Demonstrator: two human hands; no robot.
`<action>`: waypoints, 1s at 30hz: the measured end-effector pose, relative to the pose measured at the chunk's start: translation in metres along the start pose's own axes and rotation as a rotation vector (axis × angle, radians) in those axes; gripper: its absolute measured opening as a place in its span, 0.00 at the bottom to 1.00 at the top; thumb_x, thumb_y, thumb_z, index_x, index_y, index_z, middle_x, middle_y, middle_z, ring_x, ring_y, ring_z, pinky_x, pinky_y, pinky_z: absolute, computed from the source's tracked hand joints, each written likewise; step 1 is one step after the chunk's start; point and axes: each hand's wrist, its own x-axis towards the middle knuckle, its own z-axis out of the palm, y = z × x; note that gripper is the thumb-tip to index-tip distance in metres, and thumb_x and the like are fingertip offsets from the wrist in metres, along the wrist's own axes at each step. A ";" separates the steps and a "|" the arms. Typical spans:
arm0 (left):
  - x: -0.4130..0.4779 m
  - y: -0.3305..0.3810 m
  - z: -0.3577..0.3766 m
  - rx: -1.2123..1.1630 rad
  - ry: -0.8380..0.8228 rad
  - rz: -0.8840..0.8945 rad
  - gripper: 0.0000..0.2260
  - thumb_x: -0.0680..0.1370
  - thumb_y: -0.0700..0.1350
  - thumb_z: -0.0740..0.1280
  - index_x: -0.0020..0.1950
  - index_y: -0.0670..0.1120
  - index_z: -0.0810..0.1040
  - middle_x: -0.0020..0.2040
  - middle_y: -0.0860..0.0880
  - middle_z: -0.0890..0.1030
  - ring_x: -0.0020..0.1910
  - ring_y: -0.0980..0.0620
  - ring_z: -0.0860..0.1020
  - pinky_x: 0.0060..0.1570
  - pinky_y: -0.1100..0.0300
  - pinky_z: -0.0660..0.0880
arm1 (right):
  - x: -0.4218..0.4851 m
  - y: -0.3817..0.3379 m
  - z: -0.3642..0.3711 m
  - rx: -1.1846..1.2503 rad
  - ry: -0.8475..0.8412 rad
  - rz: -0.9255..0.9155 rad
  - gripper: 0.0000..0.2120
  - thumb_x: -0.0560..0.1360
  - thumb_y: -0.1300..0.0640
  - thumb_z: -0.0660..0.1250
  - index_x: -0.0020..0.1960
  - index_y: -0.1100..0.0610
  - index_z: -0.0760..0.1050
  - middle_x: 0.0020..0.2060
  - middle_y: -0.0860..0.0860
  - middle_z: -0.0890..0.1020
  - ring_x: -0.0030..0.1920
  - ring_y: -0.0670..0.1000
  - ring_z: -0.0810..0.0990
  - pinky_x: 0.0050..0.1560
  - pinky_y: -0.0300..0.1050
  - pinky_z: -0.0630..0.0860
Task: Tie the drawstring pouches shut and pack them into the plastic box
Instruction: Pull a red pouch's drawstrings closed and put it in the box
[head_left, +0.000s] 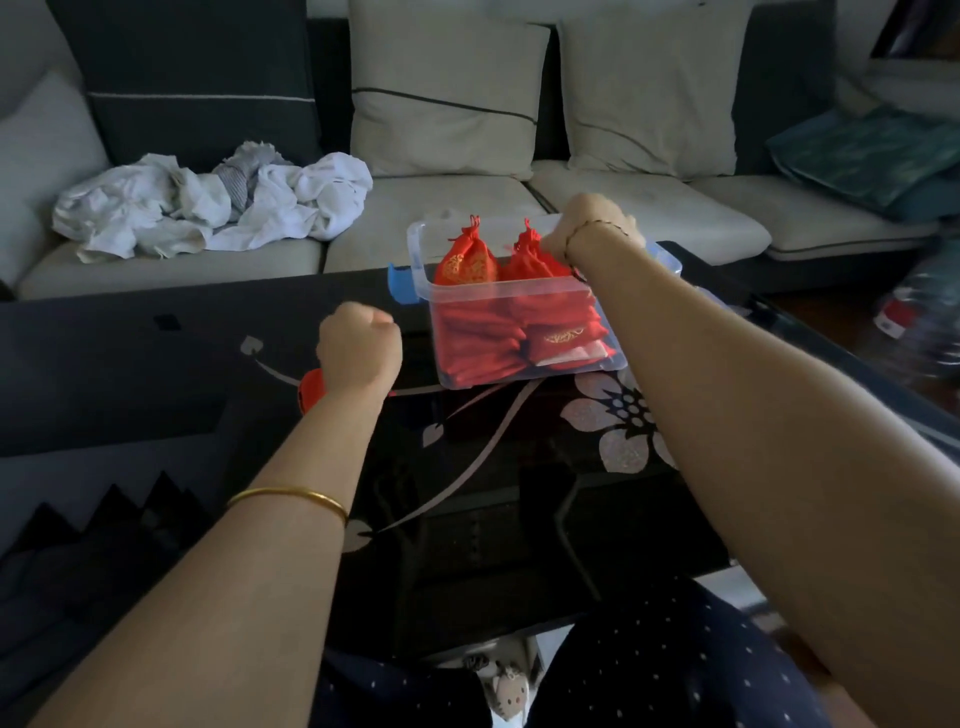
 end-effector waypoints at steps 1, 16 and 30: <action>-0.001 -0.008 -0.001 0.132 -0.031 0.021 0.12 0.78 0.39 0.60 0.58 0.42 0.79 0.56 0.41 0.79 0.53 0.45 0.77 0.49 0.54 0.75 | -0.002 0.003 0.000 -0.022 0.044 0.003 0.15 0.75 0.57 0.62 0.60 0.58 0.74 0.60 0.56 0.77 0.64 0.59 0.70 0.52 0.47 0.69; -0.036 -0.033 -0.030 0.317 -0.511 0.014 0.07 0.75 0.34 0.63 0.45 0.43 0.79 0.52 0.42 0.81 0.55 0.43 0.78 0.60 0.50 0.72 | -0.123 -0.027 0.072 0.046 -0.366 -0.410 0.12 0.76 0.65 0.59 0.54 0.65 0.79 0.48 0.60 0.83 0.47 0.57 0.82 0.49 0.48 0.79; -0.036 -0.058 -0.022 0.499 -0.528 0.077 0.21 0.80 0.46 0.60 0.72 0.41 0.64 0.67 0.39 0.70 0.60 0.42 0.75 0.60 0.51 0.72 | -0.123 0.004 0.126 -0.226 -0.400 -0.351 0.06 0.75 0.62 0.63 0.49 0.61 0.77 0.40 0.53 0.75 0.41 0.55 0.74 0.40 0.43 0.72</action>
